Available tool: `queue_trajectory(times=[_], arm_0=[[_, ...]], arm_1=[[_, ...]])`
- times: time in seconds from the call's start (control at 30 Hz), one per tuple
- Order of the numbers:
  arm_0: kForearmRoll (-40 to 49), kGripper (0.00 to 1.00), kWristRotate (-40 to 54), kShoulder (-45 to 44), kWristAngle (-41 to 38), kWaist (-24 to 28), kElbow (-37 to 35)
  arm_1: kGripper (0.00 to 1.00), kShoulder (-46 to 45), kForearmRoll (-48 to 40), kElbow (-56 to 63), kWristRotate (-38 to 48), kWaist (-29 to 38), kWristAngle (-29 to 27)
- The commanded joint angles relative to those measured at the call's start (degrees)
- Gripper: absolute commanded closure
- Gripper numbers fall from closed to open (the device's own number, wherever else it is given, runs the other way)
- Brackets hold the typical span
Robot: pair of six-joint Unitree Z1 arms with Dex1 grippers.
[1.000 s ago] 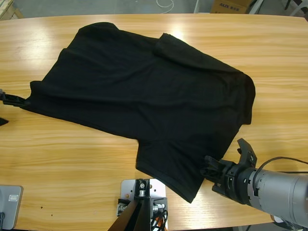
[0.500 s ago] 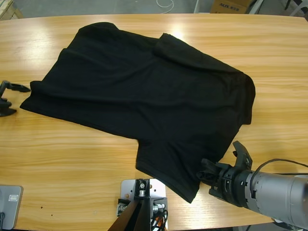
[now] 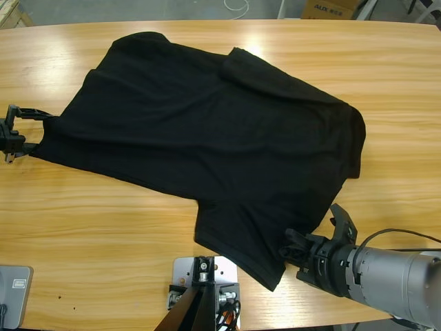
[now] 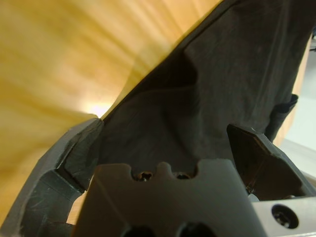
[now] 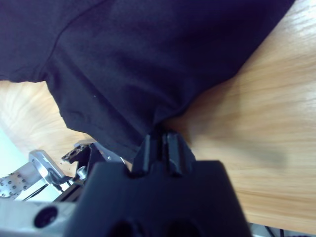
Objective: Fold clothes
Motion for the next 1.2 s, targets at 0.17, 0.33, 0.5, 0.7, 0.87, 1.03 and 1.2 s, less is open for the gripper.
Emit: queue_trajectory(times=[0.17,0.33,0.5,0.7,0.87,1.03,1.2], arm_0=[[16.74,0.000,-0.53,-9.95,10.45,-1.06,-0.07],[13.03,0.000,-1.98,-5.19,10.41,-2.22,2.41],[5.72,0.000,-2.06,-0.11,8.07,-0.24,2.13],[2.85,0.004,-3.26,2.95,6.26,-1.89,2.71],[2.87,0.002,-4.58,2.16,5.14,-1.96,5.72],[3.19,0.000,-6.70,-0.23,4.79,-2.07,7.00],[4.72,0.000,-9.25,-1.69,4.61,-3.74,7.05]], arm_1=[[1.000,1.85,-1.60,2.14,0.22,0.40,0.97],[1.000,1.55,-1.69,2.54,0.22,0.40,0.97],[1.000,1.78,-1.87,2.67,0.13,0.40,0.97],[1.000,2.40,-2.29,2.67,0.29,0.40,0.91],[1.000,2.91,-2.83,2.58,0.48,0.40,0.88],[1.000,2.78,-2.83,2.67,0.48,0.40,0.88],[1.000,2.98,-2.83,2.84,0.48,0.40,0.88]])
